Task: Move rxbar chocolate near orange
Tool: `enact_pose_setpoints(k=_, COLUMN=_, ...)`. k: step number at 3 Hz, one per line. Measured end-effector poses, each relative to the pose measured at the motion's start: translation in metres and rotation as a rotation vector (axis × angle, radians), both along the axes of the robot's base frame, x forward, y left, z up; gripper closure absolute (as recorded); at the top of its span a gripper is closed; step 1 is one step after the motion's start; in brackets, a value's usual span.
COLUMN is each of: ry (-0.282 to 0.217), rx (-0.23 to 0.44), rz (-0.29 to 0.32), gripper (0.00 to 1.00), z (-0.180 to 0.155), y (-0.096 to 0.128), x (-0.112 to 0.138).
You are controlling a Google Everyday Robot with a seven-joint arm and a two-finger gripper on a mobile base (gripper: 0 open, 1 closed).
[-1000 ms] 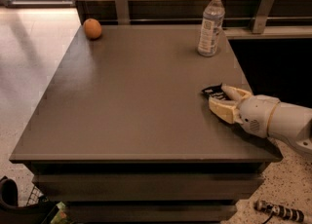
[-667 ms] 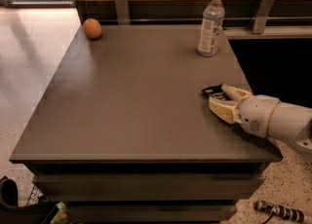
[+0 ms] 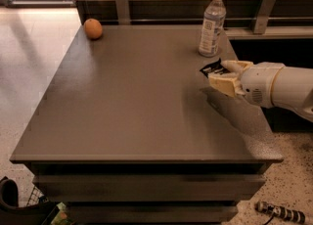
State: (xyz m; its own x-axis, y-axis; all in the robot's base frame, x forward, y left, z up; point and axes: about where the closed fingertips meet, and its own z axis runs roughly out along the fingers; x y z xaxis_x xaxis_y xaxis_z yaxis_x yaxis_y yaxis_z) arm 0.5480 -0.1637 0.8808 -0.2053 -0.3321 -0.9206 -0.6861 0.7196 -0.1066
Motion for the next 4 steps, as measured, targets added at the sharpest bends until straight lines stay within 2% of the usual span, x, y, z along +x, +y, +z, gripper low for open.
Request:
enact_pose_setpoints(k=1, ry=-0.029, rx=-0.049, rz=0.000, gripper=1.00, z=0.031, y=0.003, x=0.015)
enact_pose_setpoints(k=2, ry=-0.067, rx=-0.084, rz=0.005, gripper=1.00, z=0.054, y=0.013, x=0.046)
enact_pose_setpoints(k=3, ry=-0.108, rx=-0.085, rz=0.043, gripper=1.00, z=0.072, y=0.034, x=0.084)
enact_pose_setpoints(k=4, ry=-0.152, rx=-0.057, rz=0.087, gripper=1.00, z=0.086, y=0.060, x=0.123)
